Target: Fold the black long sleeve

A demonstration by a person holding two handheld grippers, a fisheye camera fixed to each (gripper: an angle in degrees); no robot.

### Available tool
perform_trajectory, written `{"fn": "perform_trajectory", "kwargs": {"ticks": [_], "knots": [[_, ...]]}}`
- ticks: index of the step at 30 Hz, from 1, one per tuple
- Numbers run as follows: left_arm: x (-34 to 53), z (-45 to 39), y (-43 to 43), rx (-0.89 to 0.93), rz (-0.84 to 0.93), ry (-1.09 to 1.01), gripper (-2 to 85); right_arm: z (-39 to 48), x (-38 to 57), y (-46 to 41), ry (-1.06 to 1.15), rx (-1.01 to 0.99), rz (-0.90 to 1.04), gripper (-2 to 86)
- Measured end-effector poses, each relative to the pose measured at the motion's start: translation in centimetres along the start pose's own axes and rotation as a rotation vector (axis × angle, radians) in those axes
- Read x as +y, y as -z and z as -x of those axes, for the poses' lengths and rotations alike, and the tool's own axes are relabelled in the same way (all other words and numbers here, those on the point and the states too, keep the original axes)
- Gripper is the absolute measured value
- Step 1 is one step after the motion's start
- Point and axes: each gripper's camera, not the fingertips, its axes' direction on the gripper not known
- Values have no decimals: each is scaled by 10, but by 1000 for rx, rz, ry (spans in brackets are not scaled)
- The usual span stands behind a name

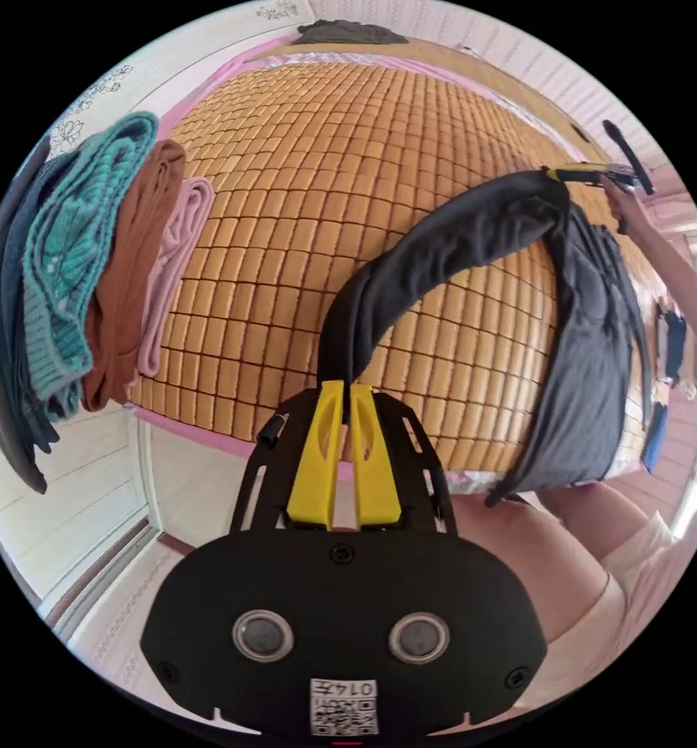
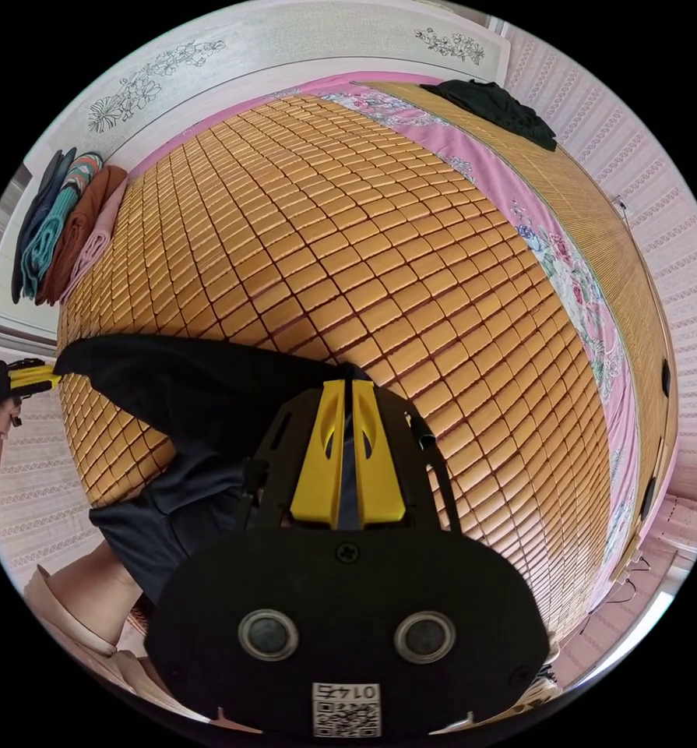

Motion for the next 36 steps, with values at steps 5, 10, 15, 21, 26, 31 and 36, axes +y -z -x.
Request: {"fn": "perform_trajectory", "kwargs": {"ticks": [5, 10, 15, 21, 26, 31, 36], "knots": [[33, 63, 35, 237, -168, 270, 19, 1, -3, 4, 0, -33, -20, -5], [44, 103, 31, 115, -264, 528, 51, 9, -9, -5, -17, -18, -7, -5], [14, 78, 17, 3, -207, 279, 66, 19, -15, -15, -8, 11, 12, -5], [-32, 67, -19, -172, -39, 85, 50, 28, -21, -22, -1, 31, 21, -4], [-18, 73, -8, -42, -33, 75, -2, 29, -26, -25, 2, 14, 13, -4], [5, 81, 35, 255, -61, -22, -6, 29, -31, -29, 19, 5, 10, -4], [9, 160, 27, 143, -177, 411, 28, 32, -41, -42, 13, 27, 23, -1]]}}
